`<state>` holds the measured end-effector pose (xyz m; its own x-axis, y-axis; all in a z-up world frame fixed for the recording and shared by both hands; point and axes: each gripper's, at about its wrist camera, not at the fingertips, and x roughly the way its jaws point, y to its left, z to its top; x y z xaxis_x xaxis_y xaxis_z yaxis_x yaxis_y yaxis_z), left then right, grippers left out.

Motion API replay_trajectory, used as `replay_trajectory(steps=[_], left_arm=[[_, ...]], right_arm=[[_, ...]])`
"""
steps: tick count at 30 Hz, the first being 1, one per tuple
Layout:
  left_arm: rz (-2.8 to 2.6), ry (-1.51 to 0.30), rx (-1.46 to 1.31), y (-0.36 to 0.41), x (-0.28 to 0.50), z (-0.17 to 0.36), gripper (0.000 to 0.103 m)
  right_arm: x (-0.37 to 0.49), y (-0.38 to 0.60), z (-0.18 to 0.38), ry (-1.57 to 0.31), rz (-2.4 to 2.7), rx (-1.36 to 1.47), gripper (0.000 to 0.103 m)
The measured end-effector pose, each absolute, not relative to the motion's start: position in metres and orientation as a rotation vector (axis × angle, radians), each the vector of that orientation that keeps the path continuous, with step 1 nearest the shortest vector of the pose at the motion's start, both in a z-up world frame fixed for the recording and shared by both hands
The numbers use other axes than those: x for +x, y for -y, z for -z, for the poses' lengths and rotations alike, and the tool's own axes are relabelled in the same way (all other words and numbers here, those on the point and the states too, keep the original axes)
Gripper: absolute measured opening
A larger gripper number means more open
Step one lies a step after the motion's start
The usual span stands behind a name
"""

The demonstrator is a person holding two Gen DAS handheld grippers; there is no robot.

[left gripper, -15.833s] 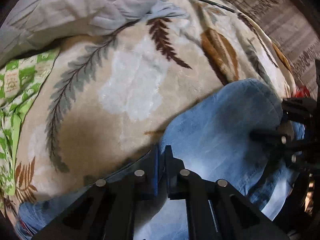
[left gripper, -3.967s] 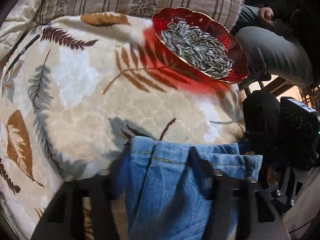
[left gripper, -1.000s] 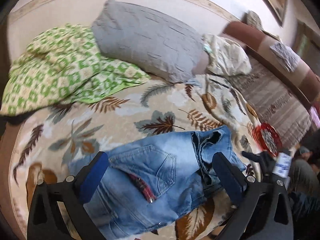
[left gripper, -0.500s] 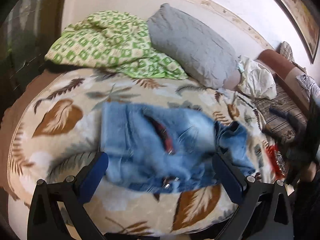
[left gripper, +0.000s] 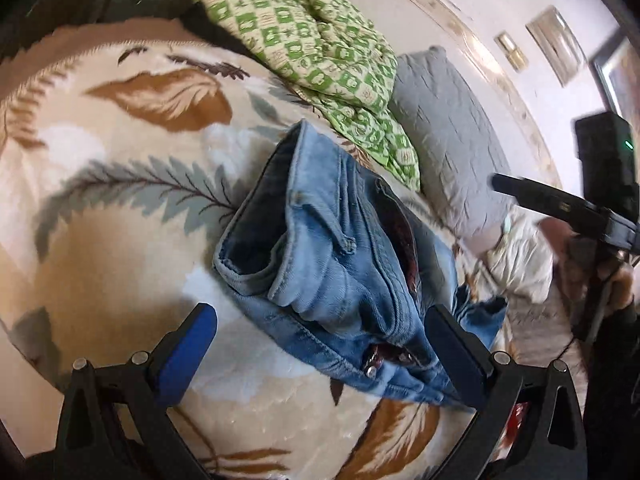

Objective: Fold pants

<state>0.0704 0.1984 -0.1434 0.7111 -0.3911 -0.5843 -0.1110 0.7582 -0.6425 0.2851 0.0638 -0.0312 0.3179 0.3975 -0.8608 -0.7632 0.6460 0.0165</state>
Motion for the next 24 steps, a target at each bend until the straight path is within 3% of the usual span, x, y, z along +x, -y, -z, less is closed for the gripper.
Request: replay_trajectory(steps=[13,18,20,21,22,23,24], left_arm=[[0.169,-0.710,-0.842,-0.203,0.087,0.169,0.103],[0.149,-0.704,-0.775,-0.192,0.093,0.166,0.103],[0.138,-0.709,-0.758,-0.189,0.093,0.165,0.103],[0.129,-0.711,-0.757,-0.188,0.093,0.164,0.092],[0.111,-0.725,-0.747,-0.189,0.093,0.164,0.055],[0.104,-0.752,-0.732,-0.192,0.094,0.167,0.043],[0.108,-0.767,-0.732,-0.194,0.094,0.170,0.039]], right_arm=[[0.378,-0.186,0.122,-1.278,-0.801,-0.544,0.097],[0.385,-0.207,0.158,-1.386,-0.759,-0.652,0.094],[0.386,-0.210,0.164,-1.407,-0.746,-0.666,0.068],[0.386,-0.212,0.166,-1.401,-0.732,-0.685,0.053],[0.384,-0.212,0.167,-1.376,-0.712,-0.728,0.035],[0.381,-0.212,0.167,-1.357,-0.703,-0.771,0.031],[0.379,-0.210,0.166,-1.338,-0.692,-0.797,0.021]])
